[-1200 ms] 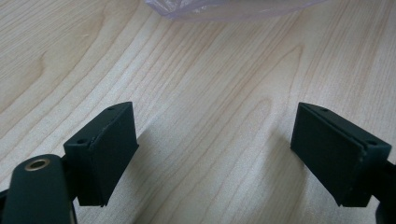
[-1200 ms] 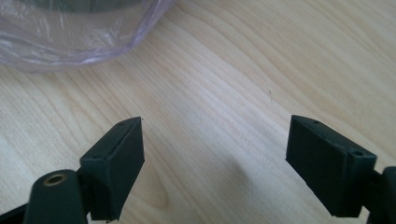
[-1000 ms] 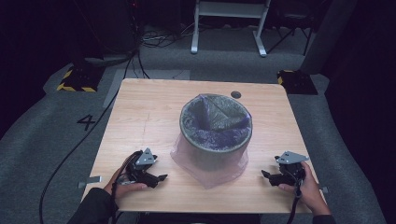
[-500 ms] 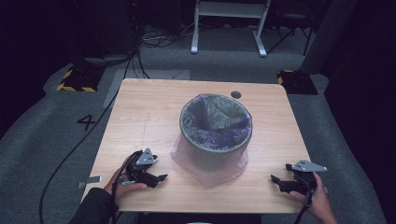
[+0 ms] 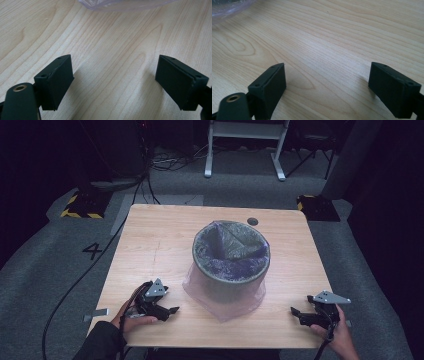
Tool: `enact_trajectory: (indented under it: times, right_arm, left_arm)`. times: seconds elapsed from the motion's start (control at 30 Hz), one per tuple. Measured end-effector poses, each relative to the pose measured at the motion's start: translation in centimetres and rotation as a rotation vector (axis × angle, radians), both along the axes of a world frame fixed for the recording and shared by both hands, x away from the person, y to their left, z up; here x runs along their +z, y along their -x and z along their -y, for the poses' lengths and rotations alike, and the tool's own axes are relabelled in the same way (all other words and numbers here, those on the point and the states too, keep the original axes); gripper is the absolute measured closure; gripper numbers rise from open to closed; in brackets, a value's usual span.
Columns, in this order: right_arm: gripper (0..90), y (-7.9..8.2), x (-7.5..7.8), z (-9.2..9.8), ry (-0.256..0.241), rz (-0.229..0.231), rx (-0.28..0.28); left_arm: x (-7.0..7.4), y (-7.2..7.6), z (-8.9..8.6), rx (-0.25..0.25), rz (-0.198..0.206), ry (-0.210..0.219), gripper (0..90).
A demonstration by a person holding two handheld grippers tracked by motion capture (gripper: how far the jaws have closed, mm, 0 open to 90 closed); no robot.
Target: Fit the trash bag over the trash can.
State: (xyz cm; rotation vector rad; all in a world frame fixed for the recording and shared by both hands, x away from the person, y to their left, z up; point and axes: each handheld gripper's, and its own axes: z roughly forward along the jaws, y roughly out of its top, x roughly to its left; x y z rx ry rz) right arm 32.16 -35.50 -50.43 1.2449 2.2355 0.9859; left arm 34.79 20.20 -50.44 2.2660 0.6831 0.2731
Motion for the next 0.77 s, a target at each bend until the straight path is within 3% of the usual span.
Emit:
enact_trajectory:
  times: [0.77]
  right_arm:
    - [13.7,-0.01,-0.01,0.00,0.001,0.000,-0.005]
  left_arm:
    - [0.00,-0.06,0.04,-0.001,-0.003,0.001,14.2]
